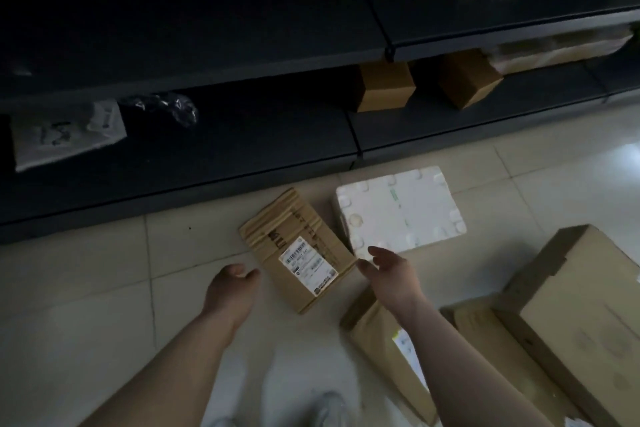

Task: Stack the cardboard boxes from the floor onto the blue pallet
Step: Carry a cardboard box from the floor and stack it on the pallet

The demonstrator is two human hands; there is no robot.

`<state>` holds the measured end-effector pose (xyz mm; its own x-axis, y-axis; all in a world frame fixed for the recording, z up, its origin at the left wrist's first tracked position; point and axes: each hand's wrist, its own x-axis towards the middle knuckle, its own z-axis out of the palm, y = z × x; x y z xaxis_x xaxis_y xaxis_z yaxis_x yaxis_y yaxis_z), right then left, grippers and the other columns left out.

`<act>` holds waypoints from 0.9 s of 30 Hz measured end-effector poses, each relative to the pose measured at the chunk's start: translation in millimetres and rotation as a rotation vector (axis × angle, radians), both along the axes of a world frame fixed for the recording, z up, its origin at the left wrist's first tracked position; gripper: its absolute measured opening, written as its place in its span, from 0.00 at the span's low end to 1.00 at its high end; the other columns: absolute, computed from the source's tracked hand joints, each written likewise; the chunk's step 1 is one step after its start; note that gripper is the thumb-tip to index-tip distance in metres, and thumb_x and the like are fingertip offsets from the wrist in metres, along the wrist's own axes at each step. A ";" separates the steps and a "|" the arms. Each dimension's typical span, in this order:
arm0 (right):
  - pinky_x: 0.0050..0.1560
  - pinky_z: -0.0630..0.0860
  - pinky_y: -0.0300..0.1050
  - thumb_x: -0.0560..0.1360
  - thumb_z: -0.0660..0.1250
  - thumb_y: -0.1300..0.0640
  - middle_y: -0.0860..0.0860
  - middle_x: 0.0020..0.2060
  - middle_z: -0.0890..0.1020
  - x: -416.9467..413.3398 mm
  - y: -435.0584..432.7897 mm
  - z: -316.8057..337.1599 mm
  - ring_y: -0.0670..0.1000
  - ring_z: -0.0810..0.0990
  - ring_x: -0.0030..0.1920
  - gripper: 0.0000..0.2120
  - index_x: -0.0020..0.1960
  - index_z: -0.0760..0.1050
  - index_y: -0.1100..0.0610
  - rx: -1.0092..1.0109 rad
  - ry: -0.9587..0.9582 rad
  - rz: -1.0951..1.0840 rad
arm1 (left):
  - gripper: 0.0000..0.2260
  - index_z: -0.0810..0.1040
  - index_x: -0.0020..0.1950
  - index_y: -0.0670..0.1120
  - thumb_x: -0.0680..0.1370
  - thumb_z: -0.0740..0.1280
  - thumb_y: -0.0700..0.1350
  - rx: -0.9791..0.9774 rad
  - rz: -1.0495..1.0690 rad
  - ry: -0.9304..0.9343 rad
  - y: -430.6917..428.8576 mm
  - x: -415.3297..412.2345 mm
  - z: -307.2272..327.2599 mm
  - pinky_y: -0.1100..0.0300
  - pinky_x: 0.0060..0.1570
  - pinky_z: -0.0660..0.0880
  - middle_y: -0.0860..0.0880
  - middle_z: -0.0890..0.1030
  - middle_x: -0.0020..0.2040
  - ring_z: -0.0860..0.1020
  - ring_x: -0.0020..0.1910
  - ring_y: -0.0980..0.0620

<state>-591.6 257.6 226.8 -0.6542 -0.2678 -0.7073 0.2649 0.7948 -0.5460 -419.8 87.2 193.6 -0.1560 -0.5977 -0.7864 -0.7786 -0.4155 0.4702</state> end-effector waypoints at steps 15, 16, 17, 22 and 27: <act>0.40 0.78 0.42 0.77 0.63 0.50 0.49 0.43 0.83 -42.6 -68.6 -188.2 0.50 0.82 0.44 0.07 0.51 0.78 0.47 0.073 0.016 0.278 | 0.32 0.58 0.76 0.44 0.77 0.64 0.55 0.100 0.154 -0.083 12.4 -35.0 -176.5 0.45 0.62 0.74 0.40 0.69 0.72 0.73 0.66 0.38; 0.38 0.77 0.40 0.77 0.63 0.51 0.49 0.44 0.83 -41.7 -70.2 -194.4 0.49 0.81 0.42 0.08 0.54 0.78 0.48 0.064 -0.006 0.272 | 0.30 0.61 0.75 0.45 0.77 0.64 0.55 0.109 0.162 -0.057 12.1 -35.1 -182.5 0.45 0.62 0.75 0.40 0.72 0.69 0.74 0.64 0.39; 0.36 0.75 0.38 0.77 0.63 0.53 0.49 0.44 0.82 -40.9 -70.9 -199.2 0.47 0.80 0.41 0.10 0.57 0.76 0.49 0.056 -0.024 0.279 | 0.27 0.64 0.73 0.45 0.77 0.64 0.54 0.115 0.171 -0.033 12.2 -35.8 -185.1 0.45 0.61 0.75 0.40 0.74 0.66 0.75 0.62 0.40; 0.37 0.78 0.39 0.76 0.65 0.56 0.48 0.44 0.82 -32.6 -75.7 -201.1 0.46 0.81 0.41 0.14 0.62 0.75 0.53 0.042 -0.062 0.292 | 0.19 0.71 0.64 0.49 0.76 0.67 0.52 0.078 0.211 0.008 9.7 -29.5 -179.7 0.43 0.56 0.77 0.45 0.78 0.59 0.78 0.57 0.42; 0.50 0.82 0.55 0.71 0.71 0.53 0.52 0.48 0.85 -17.4 -86.1 -175.8 0.53 0.84 0.46 0.17 0.59 0.77 0.52 0.005 -0.079 0.251 | 0.14 0.72 0.62 0.52 0.77 0.66 0.50 -0.015 0.171 -0.010 -4.8 -9.6 -135.2 0.45 0.55 0.78 0.51 0.78 0.51 0.78 0.53 0.44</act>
<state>-609.0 171.5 51.1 -0.5102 -0.4116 -0.7551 0.1003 0.8436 -0.5276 -429.4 82.5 58.4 -0.0428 -0.6262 -0.7785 -0.7018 -0.5357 0.4695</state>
